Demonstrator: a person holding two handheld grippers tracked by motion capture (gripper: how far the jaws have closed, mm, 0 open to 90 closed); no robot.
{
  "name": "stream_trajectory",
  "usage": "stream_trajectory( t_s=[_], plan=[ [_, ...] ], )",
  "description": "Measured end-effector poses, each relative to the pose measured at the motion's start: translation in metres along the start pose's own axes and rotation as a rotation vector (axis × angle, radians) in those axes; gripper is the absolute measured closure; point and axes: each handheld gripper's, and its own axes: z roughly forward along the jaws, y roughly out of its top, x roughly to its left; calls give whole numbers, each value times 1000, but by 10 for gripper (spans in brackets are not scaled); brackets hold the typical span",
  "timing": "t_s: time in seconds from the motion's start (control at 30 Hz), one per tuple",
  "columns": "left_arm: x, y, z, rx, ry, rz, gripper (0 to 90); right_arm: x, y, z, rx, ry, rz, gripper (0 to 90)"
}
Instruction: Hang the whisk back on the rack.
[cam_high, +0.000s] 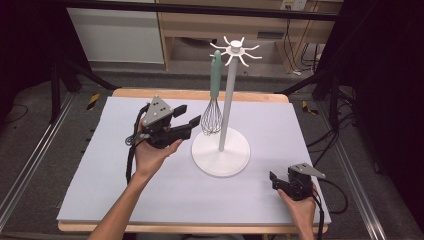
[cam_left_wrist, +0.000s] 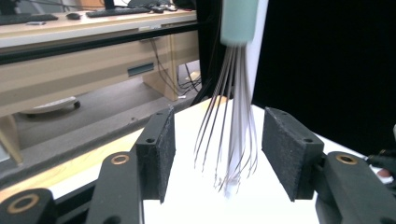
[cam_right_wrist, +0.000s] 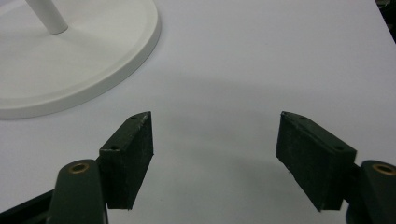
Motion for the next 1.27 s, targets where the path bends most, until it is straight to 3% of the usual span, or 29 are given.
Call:
stream_trajectory(
  t_s=[0.63, 0.9, 1.27],
  plan=[
    [40, -96, -39, 142, 99, -90, 341, 3, 0, 0, 29, 9, 6, 338],
    [62, -137, -59, 188, 153, -154, 298, 5, -2, 0, 45, -2, 13, 362],
    [98, -172, -88, 266, 255, -197, 282, 1, -4, -1, 50, -19, 24, 308]
  ],
)
